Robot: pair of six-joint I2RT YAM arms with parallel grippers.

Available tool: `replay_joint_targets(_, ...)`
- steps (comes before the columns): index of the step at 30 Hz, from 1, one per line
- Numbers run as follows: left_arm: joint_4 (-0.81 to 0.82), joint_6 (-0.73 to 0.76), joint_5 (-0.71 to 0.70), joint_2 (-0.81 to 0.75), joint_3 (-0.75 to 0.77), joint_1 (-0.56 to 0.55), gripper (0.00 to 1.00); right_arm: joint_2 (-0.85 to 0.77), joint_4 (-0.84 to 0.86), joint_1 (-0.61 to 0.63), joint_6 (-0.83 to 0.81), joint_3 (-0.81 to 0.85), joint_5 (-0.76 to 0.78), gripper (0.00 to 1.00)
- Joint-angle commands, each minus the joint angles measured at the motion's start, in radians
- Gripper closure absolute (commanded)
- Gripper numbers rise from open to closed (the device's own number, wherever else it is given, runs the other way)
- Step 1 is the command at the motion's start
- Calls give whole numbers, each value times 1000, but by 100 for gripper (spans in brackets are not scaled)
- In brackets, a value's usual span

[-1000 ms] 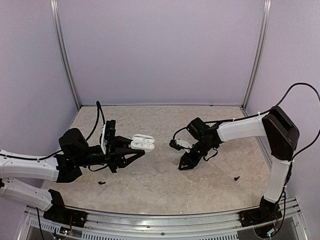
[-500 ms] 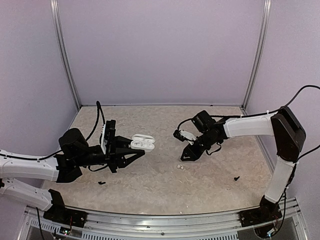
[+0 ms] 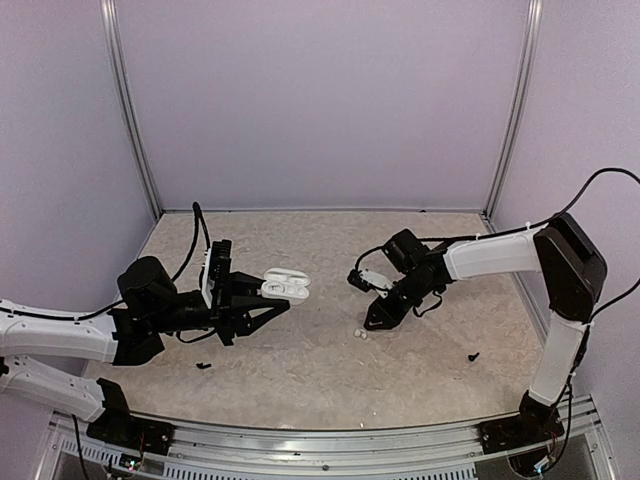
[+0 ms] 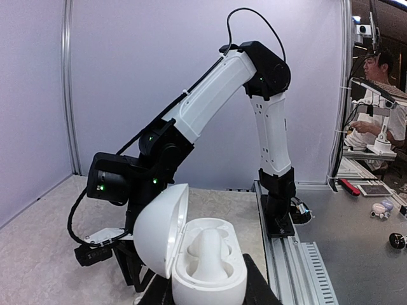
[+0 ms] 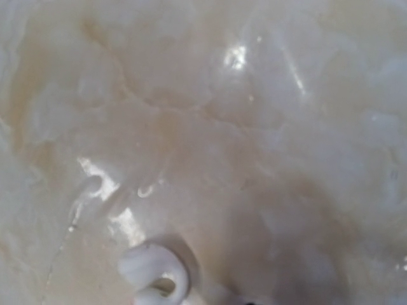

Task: Insert the wireless bluetooth earbuds into the charging case
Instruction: Pick up the right earbud from the center of the board.

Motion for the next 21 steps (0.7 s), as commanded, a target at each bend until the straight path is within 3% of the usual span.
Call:
replay_joint_targets(1,27,14,6,-5,-7,7,87,23,3,10,-7,-6,-11,71)
replay_joint_targets(21,32,13,6,-5,-12,7,87,51,-14,51,-7,-4,-15,68)
